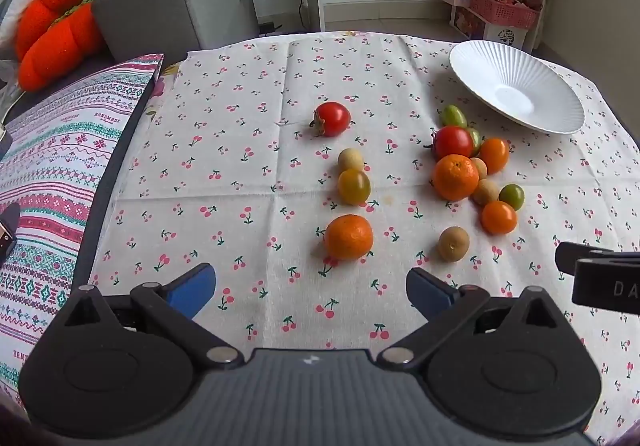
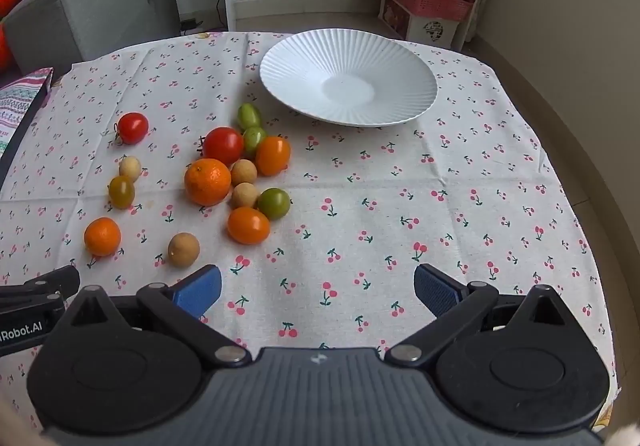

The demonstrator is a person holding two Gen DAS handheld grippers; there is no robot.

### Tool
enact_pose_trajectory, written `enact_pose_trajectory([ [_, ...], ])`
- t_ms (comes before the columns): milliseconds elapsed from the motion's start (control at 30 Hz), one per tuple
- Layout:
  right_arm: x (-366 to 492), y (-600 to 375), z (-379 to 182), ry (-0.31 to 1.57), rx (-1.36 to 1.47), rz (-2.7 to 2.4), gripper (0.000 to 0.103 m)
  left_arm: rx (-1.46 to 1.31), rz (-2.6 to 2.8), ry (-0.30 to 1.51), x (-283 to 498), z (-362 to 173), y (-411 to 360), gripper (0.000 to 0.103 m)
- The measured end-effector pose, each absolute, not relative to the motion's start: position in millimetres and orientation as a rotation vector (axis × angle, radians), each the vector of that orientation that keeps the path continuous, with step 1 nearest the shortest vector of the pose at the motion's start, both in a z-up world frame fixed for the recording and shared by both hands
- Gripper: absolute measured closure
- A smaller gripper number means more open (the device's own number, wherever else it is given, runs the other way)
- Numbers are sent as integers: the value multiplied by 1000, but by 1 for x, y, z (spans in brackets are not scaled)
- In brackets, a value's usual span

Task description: Organize fruits

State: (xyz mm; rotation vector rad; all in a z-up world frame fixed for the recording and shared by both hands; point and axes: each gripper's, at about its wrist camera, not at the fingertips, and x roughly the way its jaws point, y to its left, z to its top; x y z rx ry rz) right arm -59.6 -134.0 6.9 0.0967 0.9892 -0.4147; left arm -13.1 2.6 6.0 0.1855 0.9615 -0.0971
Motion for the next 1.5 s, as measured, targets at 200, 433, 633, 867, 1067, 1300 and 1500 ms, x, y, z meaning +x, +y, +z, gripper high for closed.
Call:
enact_pose_trajectory([
  [200, -60, -134, 6, 993, 96, -415, 0, 183, -98, 965, -14, 5, 3, 7],
  [433, -60, -135, 5, 993, 99, -415, 0, 185, -100, 967, -15, 3, 3, 7],
  [633, -61, -135, 5, 994, 99, -414, 0, 187, -101, 969, -15, 3, 2, 7],
  [867, -61, -135, 5, 993, 98, -414, 0, 186, -101, 969, -15, 3, 2, 7],
  [1067, -61, -135, 5, 994, 98, -414, 0, 185, -101, 969, -15, 3, 3, 7],
  [1300, -61, -135, 5, 995, 98, -413, 0, 185, -102, 969, -15, 3, 3, 7],
  [1500, -61, -135, 5, 994, 99, -415, 0, 186, -102, 970, -15, 3, 3, 7],
])
